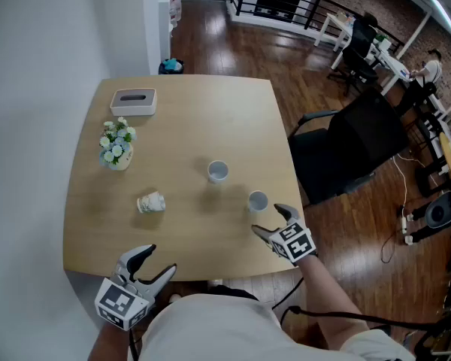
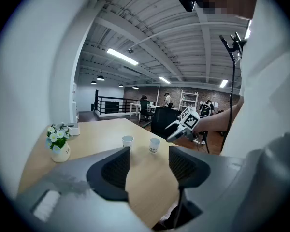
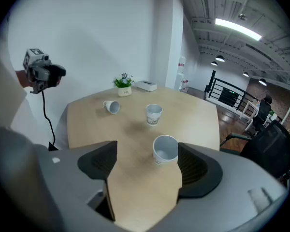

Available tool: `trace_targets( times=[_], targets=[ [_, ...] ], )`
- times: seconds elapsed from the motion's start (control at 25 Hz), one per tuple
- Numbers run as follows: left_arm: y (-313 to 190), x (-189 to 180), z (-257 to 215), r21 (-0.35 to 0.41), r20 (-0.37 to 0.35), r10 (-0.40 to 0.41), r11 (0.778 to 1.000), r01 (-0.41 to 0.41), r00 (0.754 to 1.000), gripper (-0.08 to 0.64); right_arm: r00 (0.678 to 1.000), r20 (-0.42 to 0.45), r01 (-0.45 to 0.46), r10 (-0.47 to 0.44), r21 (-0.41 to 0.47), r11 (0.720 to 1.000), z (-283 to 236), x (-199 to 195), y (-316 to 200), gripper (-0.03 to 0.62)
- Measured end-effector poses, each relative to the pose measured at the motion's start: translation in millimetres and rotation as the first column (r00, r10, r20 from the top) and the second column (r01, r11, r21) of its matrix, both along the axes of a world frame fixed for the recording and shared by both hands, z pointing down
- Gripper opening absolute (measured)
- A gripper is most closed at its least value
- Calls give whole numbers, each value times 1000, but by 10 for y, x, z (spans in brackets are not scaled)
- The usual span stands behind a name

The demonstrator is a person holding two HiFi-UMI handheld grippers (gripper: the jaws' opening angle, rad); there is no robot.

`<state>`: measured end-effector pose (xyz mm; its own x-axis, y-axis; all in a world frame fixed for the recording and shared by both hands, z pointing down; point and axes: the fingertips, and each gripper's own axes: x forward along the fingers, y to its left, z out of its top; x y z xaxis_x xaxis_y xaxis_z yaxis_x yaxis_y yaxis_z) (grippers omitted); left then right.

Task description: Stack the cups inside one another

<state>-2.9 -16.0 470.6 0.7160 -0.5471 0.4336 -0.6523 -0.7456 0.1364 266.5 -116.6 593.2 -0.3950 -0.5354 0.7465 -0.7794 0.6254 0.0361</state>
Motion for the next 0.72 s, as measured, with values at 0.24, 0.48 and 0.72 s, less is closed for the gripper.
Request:
trace_targets(
  times=[0.24,0.48,0.72],
  targets=[
    [-275,413,-123,10,-17,-52,999,52,998,267,998,-48,41,-43,-58,997,482,254,-628,399],
    [-297,472,-141,-17,-6,-69,997,69,998,267,995,-60,65,-75,-147,987,887,254,-737,397],
    [-389,395,-192,-20,-2,-70,997,70,998,267,998,-38,45,-50,-126,991,724,306,-775,374]
  ],
)
